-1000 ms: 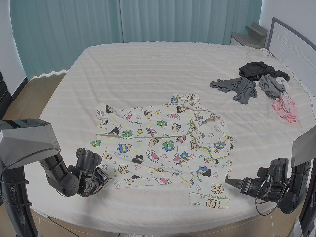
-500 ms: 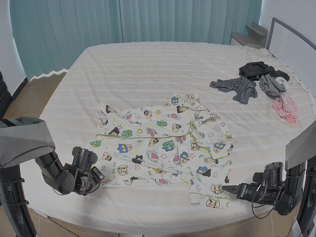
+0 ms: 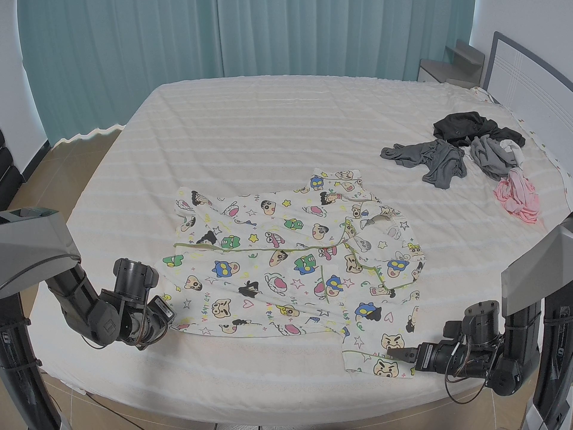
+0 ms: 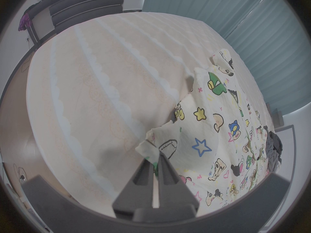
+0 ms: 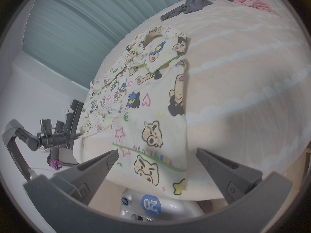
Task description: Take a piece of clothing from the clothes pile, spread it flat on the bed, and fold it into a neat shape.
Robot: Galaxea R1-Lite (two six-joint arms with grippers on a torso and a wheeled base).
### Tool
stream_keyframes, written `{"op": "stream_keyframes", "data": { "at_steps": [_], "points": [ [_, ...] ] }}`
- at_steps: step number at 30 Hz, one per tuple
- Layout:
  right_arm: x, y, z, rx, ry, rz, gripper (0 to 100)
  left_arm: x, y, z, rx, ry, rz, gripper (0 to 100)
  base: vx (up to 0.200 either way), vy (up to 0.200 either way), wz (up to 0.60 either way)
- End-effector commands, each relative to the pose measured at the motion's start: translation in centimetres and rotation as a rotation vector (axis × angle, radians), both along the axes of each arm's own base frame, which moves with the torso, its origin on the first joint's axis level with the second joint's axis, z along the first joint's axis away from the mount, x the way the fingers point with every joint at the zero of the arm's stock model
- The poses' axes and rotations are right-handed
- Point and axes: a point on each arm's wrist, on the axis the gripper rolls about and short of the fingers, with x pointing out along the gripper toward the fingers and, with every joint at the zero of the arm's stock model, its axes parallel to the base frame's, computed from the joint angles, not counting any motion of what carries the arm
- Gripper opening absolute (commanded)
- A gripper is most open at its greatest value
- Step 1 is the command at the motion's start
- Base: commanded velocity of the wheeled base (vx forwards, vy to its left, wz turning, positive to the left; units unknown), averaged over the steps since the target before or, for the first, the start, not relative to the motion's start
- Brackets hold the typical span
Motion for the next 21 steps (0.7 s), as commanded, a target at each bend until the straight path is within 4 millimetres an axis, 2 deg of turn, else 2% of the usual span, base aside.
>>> {"op": "stream_keyframes", "data": {
  "at_steps": [1, 6, 12, 13, 21],
  "points": [
    [-0.6, 0.9, -0.3, -0.02, 0.003, 0.057, 100, -0.4, 0.8, 1.1, -0.023, -0.025, 0.008, 0, 0.0, 0.0, 0.0],
    [-0.8, 2.1, -0.6, -0.026, 0.001, 0.104, 100, -0.8, 1.3, 1.1, -0.015, -0.014, 0.0, 0, 0.0, 0.0, 0.0],
    [-0.5, 2.3, -0.9, -0.026, 0.001, 0.107, 100, -1.0, 1.3, 1.0, -0.02, -0.006, -0.004, 0, 0.0, 0.0, 0.0],
    [-0.5, 2.3, -1.0, -0.028, 0.006, 0.107, 0, -1.0, 1.2, 1.0, -0.023, -0.003, -0.011, 0, 0.0, 0.0, 0.0],
    [-1.2, 2.0, -1.0, -0.041, 0.033, 0.106, 0, -1.6, 1.3, 0.7, -0.042, 0.018, -0.027, 0, 0.0, 0.0, 0.0]
  ]
}}
